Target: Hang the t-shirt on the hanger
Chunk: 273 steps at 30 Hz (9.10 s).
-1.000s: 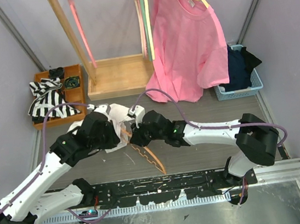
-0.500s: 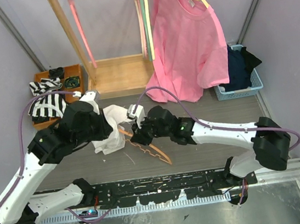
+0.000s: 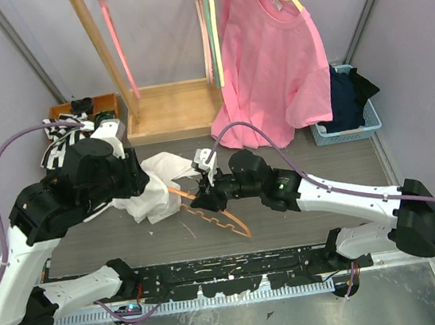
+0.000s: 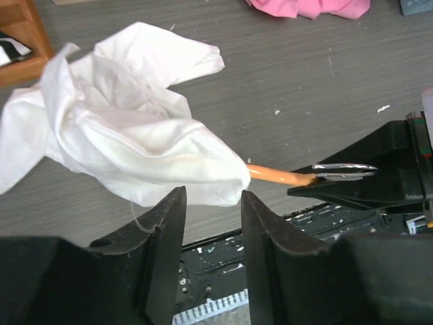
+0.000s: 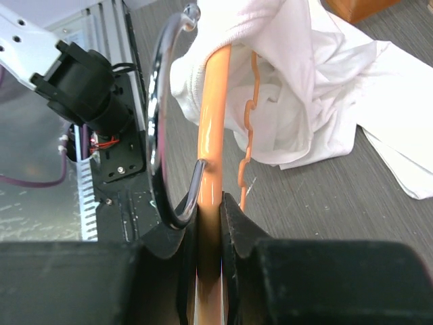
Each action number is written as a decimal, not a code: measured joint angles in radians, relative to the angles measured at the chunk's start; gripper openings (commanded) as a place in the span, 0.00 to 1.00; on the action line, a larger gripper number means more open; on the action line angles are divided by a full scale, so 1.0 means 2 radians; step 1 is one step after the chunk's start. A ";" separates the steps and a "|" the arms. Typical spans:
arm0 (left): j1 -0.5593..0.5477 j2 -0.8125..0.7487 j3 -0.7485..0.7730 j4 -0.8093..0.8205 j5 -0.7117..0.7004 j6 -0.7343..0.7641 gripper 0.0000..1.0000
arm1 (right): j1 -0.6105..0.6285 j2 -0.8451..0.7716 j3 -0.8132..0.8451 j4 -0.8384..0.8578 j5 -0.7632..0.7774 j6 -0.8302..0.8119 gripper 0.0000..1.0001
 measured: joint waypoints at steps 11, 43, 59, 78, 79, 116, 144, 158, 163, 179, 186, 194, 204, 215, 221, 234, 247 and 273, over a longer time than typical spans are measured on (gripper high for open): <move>0.001 0.039 0.021 -0.041 -0.016 0.051 0.75 | 0.000 -0.020 -0.031 0.024 -0.028 0.027 0.01; 0.086 0.096 -0.042 -0.007 0.100 0.095 0.00 | -0.001 -0.038 -0.053 0.036 -0.039 0.038 0.01; 0.087 0.164 0.092 -0.007 0.176 0.080 0.00 | -0.003 -0.059 -0.039 0.003 -0.037 0.026 0.01; 0.009 0.231 0.145 0.027 0.233 0.035 0.00 | -0.006 -0.059 -0.007 -0.030 -0.015 -0.003 0.01; 0.005 0.232 0.145 0.029 0.233 0.033 0.00 | -0.006 -0.059 -0.007 -0.030 -0.014 -0.004 0.01; -0.027 0.218 0.205 0.001 0.138 0.077 0.51 | -0.003 -0.157 -0.126 0.066 0.006 0.049 0.01; -0.027 -0.004 -0.094 0.115 0.119 0.075 0.53 | -0.003 -0.013 -0.071 0.175 -0.028 0.209 0.01; -0.026 -0.017 -0.178 0.174 0.115 0.075 0.51 | -0.007 0.039 -0.076 0.216 -0.051 0.245 0.01; -0.026 -0.017 -0.190 0.190 0.123 0.070 0.49 | -0.009 0.046 -0.076 0.233 -0.061 0.255 0.01; -0.027 -0.018 -0.260 0.240 0.123 0.045 0.20 | -0.020 0.077 -0.094 0.260 -0.078 0.286 0.01; -0.028 -0.012 -0.259 0.237 0.104 0.041 0.00 | -0.025 0.084 -0.088 0.260 -0.082 0.298 0.02; -0.028 -0.010 -0.251 0.232 0.085 0.044 0.00 | -0.026 0.090 -0.073 0.250 -0.083 0.304 0.31; -0.028 -0.018 -0.219 0.183 0.046 0.063 0.00 | -0.035 0.032 -0.054 0.191 -0.080 0.300 0.47; -0.027 -0.029 -0.201 0.148 0.023 0.080 0.00 | -0.144 -0.104 -0.013 -0.005 -0.013 0.308 0.60; -0.027 -0.042 -0.154 0.140 0.014 0.091 0.00 | -0.170 -0.086 0.002 -0.091 -0.010 0.326 0.59; -0.027 -0.043 -0.126 0.128 0.005 0.105 0.00 | -0.073 0.084 -0.052 -0.001 -0.032 0.381 0.58; -0.027 -0.043 -0.125 0.125 0.004 0.108 0.00 | -0.047 0.180 0.005 0.082 -0.011 0.386 0.55; -0.027 -0.035 -0.083 0.141 -0.018 0.121 0.00 | -0.035 0.127 -0.006 0.071 0.006 0.383 0.01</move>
